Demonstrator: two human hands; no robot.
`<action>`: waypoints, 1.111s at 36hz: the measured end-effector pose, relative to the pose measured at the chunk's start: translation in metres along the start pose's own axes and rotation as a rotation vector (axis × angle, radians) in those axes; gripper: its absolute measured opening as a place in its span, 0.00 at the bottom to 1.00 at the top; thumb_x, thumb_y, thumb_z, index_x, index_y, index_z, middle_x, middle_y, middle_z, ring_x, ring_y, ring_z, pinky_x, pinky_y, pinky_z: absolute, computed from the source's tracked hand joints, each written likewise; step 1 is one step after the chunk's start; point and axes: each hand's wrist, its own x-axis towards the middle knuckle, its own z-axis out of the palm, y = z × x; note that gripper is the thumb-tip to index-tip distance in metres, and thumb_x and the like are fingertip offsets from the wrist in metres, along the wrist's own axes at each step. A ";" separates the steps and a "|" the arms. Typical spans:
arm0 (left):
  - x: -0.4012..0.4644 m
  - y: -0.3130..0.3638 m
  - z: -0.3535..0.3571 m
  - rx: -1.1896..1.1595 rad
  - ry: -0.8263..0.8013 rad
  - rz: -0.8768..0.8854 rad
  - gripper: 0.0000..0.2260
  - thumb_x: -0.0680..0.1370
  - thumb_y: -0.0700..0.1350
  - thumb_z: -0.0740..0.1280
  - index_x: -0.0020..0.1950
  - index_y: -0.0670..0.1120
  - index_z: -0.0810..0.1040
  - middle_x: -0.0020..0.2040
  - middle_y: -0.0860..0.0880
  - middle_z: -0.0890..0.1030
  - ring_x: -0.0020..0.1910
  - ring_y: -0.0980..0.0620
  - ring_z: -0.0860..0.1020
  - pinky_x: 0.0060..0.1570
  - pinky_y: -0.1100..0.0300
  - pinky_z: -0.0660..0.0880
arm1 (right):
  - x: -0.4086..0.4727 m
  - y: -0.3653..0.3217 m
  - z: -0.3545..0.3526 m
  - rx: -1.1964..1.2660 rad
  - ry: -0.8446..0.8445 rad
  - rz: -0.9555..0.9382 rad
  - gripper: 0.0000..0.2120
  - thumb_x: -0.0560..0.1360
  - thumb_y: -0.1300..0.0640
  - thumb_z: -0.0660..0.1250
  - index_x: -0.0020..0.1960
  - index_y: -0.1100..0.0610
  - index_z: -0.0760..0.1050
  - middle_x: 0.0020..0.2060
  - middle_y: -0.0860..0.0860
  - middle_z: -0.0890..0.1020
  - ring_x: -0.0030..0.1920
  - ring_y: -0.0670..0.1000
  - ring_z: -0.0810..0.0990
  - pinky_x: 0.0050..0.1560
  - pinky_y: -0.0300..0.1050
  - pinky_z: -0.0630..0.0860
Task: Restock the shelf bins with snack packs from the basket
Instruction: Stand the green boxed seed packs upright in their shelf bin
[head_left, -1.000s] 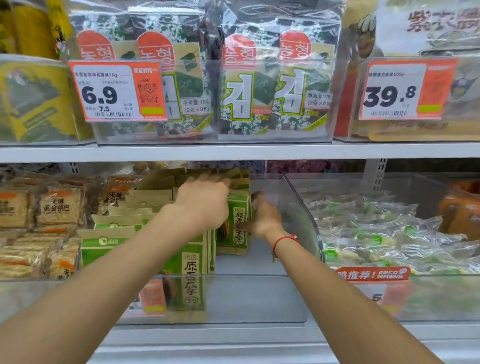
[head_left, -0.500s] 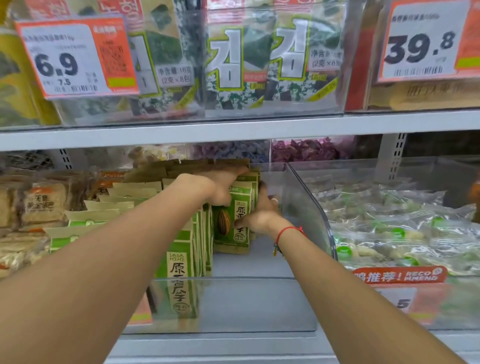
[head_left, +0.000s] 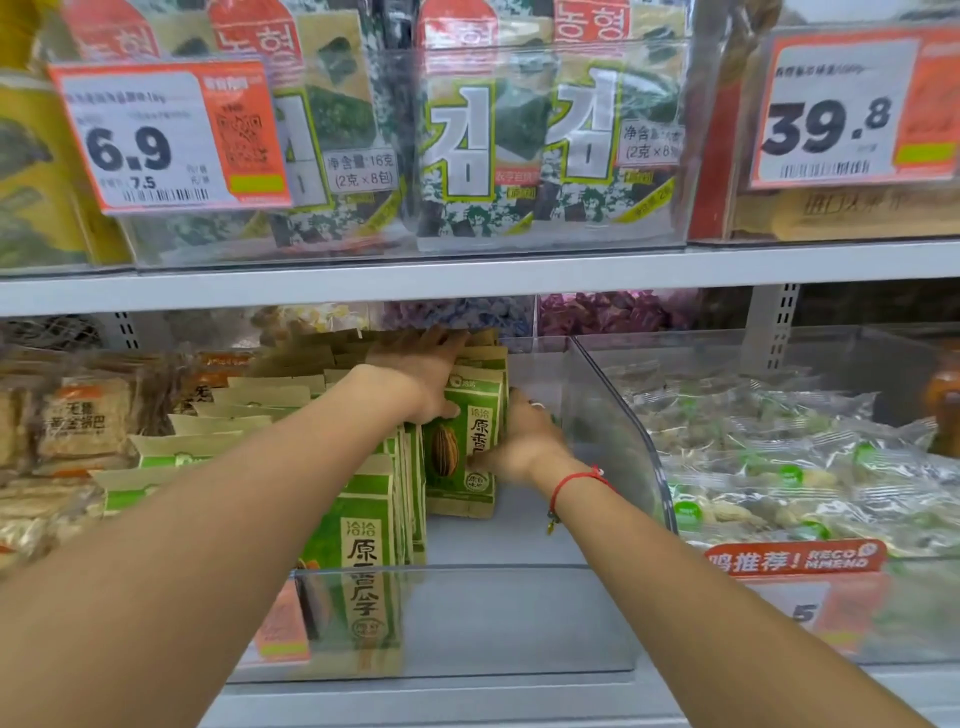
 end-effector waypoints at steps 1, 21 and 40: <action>0.000 0.000 0.000 -0.011 -0.010 -0.008 0.39 0.77 0.55 0.66 0.78 0.53 0.43 0.79 0.49 0.47 0.76 0.44 0.52 0.73 0.49 0.56 | 0.000 -0.001 0.001 0.061 -0.012 0.010 0.38 0.64 0.56 0.79 0.67 0.55 0.63 0.61 0.55 0.73 0.62 0.58 0.74 0.61 0.50 0.73; -0.011 0.008 -0.007 -0.015 0.049 -0.003 0.35 0.76 0.51 0.69 0.77 0.52 0.52 0.76 0.47 0.59 0.73 0.43 0.61 0.67 0.52 0.64 | -0.007 -0.004 0.000 -0.067 -0.006 0.004 0.31 0.70 0.60 0.74 0.64 0.59 0.59 0.56 0.58 0.77 0.58 0.60 0.77 0.56 0.52 0.76; -0.025 0.009 -0.018 0.079 0.208 -0.126 0.12 0.78 0.42 0.65 0.61 0.48 0.75 0.61 0.46 0.76 0.59 0.45 0.74 0.54 0.56 0.72 | -0.016 -0.010 -0.012 0.022 0.045 0.089 0.34 0.70 0.57 0.73 0.70 0.60 0.60 0.60 0.57 0.77 0.60 0.58 0.76 0.56 0.48 0.76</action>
